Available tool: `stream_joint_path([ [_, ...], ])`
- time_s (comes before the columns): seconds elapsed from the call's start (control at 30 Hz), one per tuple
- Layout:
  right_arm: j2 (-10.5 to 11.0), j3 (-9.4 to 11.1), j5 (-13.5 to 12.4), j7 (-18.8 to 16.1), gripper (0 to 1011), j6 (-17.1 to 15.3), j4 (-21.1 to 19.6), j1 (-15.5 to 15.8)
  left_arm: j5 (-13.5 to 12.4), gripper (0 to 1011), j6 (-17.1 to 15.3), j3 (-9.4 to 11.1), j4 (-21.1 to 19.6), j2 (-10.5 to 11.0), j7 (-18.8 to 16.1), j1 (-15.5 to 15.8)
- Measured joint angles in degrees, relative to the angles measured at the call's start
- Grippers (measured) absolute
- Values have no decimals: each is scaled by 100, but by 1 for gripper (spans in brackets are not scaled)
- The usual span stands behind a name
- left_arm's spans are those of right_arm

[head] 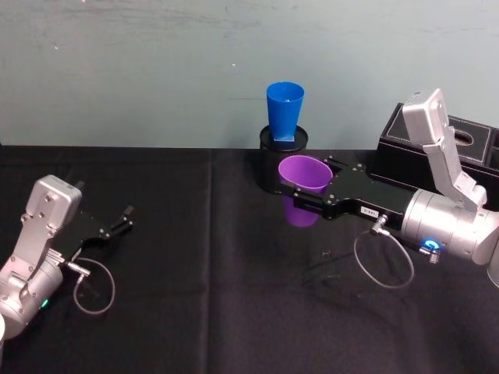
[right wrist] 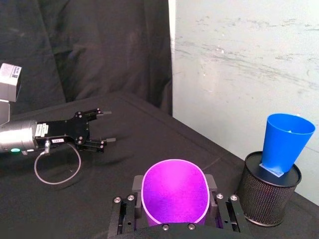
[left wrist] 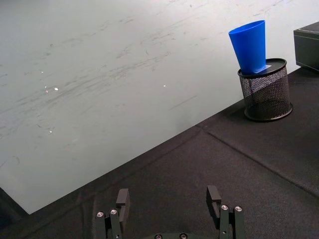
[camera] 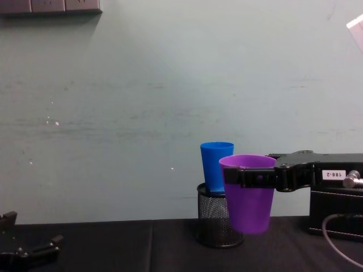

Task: Pick up one cup with a gripper and tap it against the other cup.

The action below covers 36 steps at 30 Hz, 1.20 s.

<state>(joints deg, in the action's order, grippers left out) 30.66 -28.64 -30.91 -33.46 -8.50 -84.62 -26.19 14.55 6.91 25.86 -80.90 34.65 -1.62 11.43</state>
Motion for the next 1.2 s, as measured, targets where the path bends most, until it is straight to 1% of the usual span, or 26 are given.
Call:
stream_joint_path([
  [1.2,0,0,0,0,723,0,0,0,0,1011,0,0,0,0,0,0],
])
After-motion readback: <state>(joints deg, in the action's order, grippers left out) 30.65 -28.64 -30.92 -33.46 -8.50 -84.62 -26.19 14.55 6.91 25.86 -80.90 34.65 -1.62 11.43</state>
